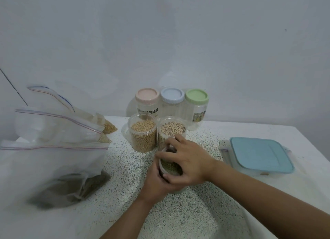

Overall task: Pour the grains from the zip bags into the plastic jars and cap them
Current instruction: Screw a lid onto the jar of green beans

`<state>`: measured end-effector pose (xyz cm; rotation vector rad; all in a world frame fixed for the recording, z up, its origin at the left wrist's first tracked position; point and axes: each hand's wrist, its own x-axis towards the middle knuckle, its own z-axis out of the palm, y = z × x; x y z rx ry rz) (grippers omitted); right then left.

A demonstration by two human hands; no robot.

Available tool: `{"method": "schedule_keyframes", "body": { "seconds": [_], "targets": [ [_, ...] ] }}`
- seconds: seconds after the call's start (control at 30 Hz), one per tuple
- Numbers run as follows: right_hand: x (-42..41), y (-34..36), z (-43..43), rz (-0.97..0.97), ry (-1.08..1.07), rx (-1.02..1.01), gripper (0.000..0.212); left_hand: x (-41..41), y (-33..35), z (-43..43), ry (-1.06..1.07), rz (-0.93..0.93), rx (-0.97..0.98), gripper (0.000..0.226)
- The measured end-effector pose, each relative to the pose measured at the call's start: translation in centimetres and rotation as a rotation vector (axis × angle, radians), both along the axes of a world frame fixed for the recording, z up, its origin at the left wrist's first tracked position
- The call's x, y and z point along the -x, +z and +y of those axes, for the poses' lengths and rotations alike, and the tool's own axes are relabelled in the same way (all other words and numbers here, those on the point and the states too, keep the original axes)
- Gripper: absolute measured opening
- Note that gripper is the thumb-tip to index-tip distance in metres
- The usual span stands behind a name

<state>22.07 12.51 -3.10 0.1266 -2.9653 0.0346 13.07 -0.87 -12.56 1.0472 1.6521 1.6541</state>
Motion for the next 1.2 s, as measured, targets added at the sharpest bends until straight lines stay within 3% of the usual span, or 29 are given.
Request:
{"method": "schedule_keyframes", "body": {
  "seconds": [0.27,0.4,0.5,0.6,0.73,0.97,1.2],
  "targets": [
    [-0.4,-0.7,-1.3,0.056,-0.23,-0.026,0.067,-0.6,0.9,0.2,-0.037,-0.017,-0.062,0.104],
    [-0.5,-1.6,-1.1,0.109,-0.25,0.13,0.067,-0.6,1.8,0.0,-0.085,-0.047,-0.008,0.109],
    [-0.9,-2.6,-1.4,0.256,-0.361,0.647,0.05,0.2,3.2,-0.8,-0.168,-0.024,0.12,0.114],
    [-1.3,-3.2,-2.7,0.397,-0.586,1.344,0.027,1.8,3.9,-2.3,-0.274,-0.062,0.219,0.092],
    [-1.8,-3.3,-3.4,0.313,-0.764,1.705,0.022,2.9,4.8,-3.4,-0.196,-0.13,0.324,0.074],
    [-1.3,-3.3,-4.2,0.384,-0.771,1.889,0.027,-0.7,6.8,-1.5,0.067,-0.306,0.298,0.031],
    [-2.1,-2.8,-2.9,0.528,-0.865,1.847,0.017,-2.1,7.9,0.2,0.11,-0.375,0.261,0.023]
  ]
}}
